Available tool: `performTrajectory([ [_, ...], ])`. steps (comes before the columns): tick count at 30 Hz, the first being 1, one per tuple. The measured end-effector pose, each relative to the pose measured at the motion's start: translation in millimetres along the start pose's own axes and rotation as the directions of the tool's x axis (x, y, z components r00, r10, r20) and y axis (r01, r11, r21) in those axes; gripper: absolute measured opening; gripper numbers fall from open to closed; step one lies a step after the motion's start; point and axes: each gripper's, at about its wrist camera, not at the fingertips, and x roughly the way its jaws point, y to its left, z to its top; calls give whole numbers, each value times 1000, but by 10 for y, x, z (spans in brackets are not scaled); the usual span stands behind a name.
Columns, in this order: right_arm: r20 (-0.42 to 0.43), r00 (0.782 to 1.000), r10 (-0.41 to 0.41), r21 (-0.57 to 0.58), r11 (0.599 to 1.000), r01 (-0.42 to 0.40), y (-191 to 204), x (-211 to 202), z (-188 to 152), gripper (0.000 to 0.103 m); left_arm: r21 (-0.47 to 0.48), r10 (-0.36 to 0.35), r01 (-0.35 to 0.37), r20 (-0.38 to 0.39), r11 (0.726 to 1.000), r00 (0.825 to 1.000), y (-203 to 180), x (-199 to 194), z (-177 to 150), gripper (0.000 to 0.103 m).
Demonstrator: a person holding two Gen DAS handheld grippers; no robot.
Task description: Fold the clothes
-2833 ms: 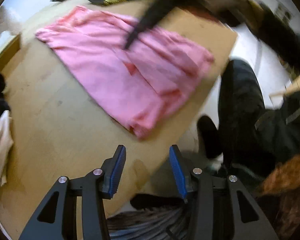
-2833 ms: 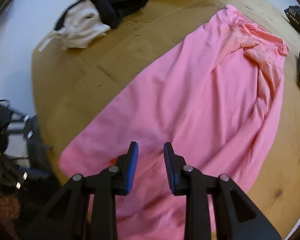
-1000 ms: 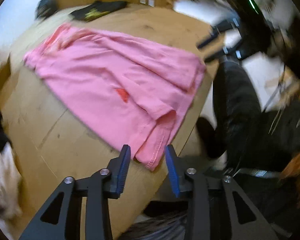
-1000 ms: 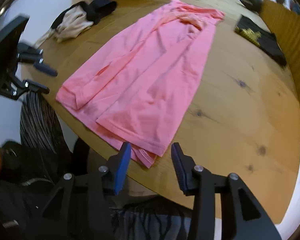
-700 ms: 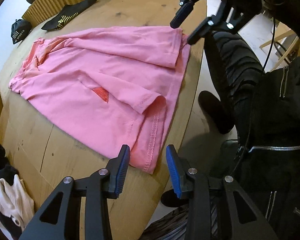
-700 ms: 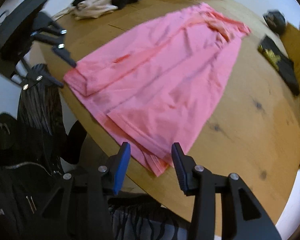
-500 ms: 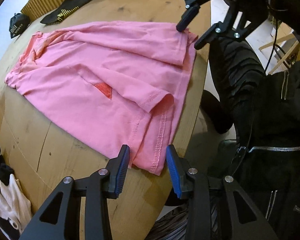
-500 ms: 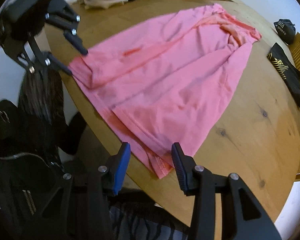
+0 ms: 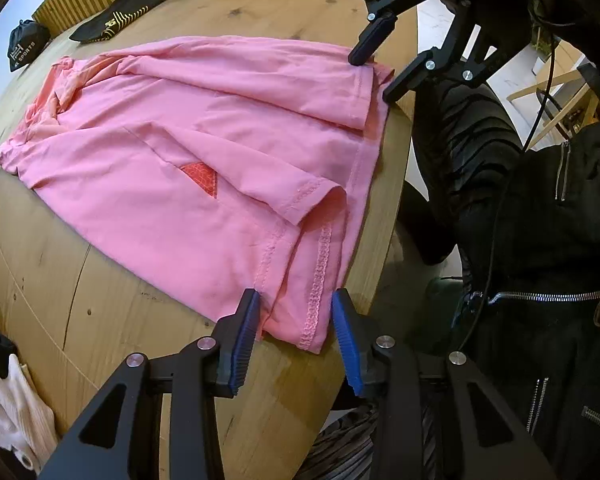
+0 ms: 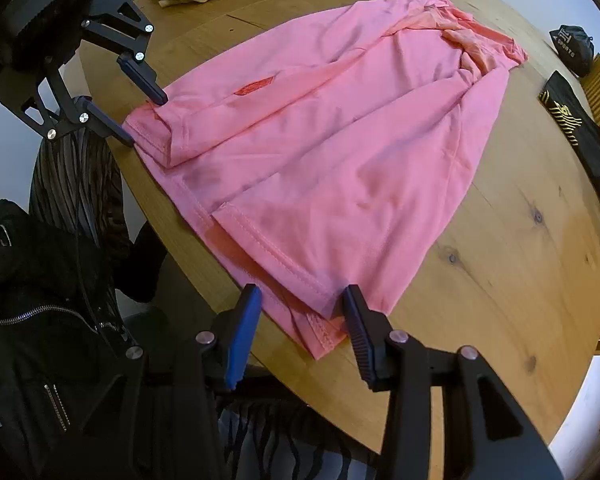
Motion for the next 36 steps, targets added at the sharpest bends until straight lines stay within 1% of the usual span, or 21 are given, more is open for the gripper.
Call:
performTrajectory([
  [2, -10, 1000, 9, -14, 1000, -9, -98, -9, 7, 41, 4, 3, -3, -10, 1000, 1000, 12, 5, 16, 29],
  [4, -20, 1000, 10, -13, 1000, -11, -106, 1, 23, 40, 12, 10, -10, -21, 1000, 1000, 22, 7, 37, 25],
  [6, -24, 1000, 6, -14, 1000, -6, -110, 13, 45, 36, 20, 19, -19, -30, 1000, 999, 28, 11, 57, 19],
  [7, -23, 1000, 2, -9, 1000, -2, -116, 16, 51, 30, 22, 22, -21, -32, 1000, 999, 33, 11, 62, 16],
  [8, -21, 1000, -8, 1, 1000, 8, -134, 21, 61, 21, 24, 24, -24, -33, 999, 999, 38, 10, 66, 15],
  [9, -21, 1000, -19, 9, 1000, 19, -155, 28, 71, 17, 25, 27, -26, -34, 999, 999, 43, 10, 71, 15],
  [10, -21, 1000, -22, 13, 1000, 22, -160, 29, 67, 10, 29, 28, -27, -32, 999, 999, 42, 12, 75, 13],
  [11, -19, 1000, -22, 17, 1000, 22, -159, 28, 56, 9, 35, 32, -31, -28, 999, 999, 42, 14, 79, 10],
  [12, -17, 1000, -22, 21, 1000, 22, -159, 27, 45, 9, 34, 34, -33, -25, 999, 999, 46, 17, 82, 10],
  [14, -13, 1000, -22, 29, 999, 22, -157, 25, 22, 8, 31, 38, -38, -16, 999, 999, 56, 17, 86, 5],
  [19, -4, 1000, -28, 24, 999, 28, -114, 36, 27, 7, 22, 51, -52, 19, 998, 999, 87, -8, 96, 4],
  [20, -4, 1000, -25, 28, 999, 25, -127, 36, 33, 7, 17, 58, -59, 47, 998, 997, 108, -49, 105, 4],
  [23, -7, 1000, -15, 39, 999, 15, -146, 24, 50, 7, -14, 30, -29, 92, 999, 995, 178, -172, 132, 3],
  [26, -43, 999, -15, 32, 999, 16, -88, 33, 15, 7, -18, 5, -3, 91, 1000, 996, 117, -212, 112, 3],
  [28, -56, 998, -6, 27, 1000, 7, 59, 10, -72, 7, -14, -18, 19, 78, 1000, 997, 43, -205, 83, 3],
  [32, -74, 997, 11, 17, 1000, -10, 269, -72, -223, 7, -5, -25, 26, 80, 1000, 996, -148, -239, 0, 3],
  [34, -78, 997, 15, 9, 1000, -14, 350, -130, -284, 7, -13, -27, 29, 100, 1000, 995, -196, -314, -29, 3],
  [36, -59, 998, 2, 11, 1000, -1, 379, -241, -304, 7, -22, -28, 30, 126, 999, 992, -192, -413, -25, 3],
])
